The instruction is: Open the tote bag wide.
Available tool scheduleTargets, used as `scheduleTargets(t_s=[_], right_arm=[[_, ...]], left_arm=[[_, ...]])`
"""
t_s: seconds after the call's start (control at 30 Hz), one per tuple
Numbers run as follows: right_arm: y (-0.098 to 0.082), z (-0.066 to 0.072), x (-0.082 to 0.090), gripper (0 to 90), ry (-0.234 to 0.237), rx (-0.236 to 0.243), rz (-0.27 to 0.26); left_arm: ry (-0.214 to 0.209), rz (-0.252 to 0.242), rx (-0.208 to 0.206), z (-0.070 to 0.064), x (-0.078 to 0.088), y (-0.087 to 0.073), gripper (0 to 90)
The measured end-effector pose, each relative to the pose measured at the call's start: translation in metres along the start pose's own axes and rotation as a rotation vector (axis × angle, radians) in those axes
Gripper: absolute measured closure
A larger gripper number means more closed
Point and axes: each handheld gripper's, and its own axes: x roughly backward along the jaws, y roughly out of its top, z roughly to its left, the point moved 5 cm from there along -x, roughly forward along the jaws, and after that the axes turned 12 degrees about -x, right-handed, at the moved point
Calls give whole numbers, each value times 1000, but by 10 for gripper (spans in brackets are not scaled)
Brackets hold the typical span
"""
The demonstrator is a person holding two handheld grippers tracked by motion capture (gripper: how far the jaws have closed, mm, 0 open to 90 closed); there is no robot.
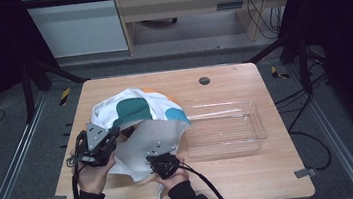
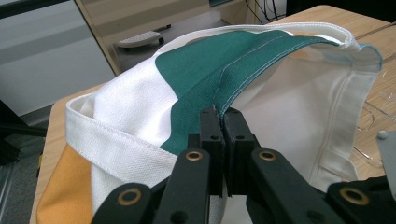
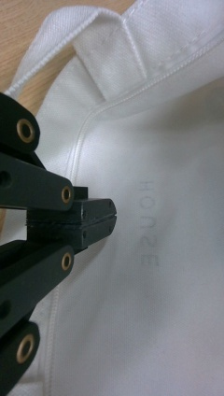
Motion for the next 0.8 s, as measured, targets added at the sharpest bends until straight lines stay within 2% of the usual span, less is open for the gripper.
scheduleTargets(t_s=[0.4,0.8], right_arm=[[-1,-1,-2,900,-7,3,32],[-2,-1,-1,900,-20,9,34]], left_arm=[[5,-16,3,9,2,12,884],[27,-34,17,27,5,28,885]])
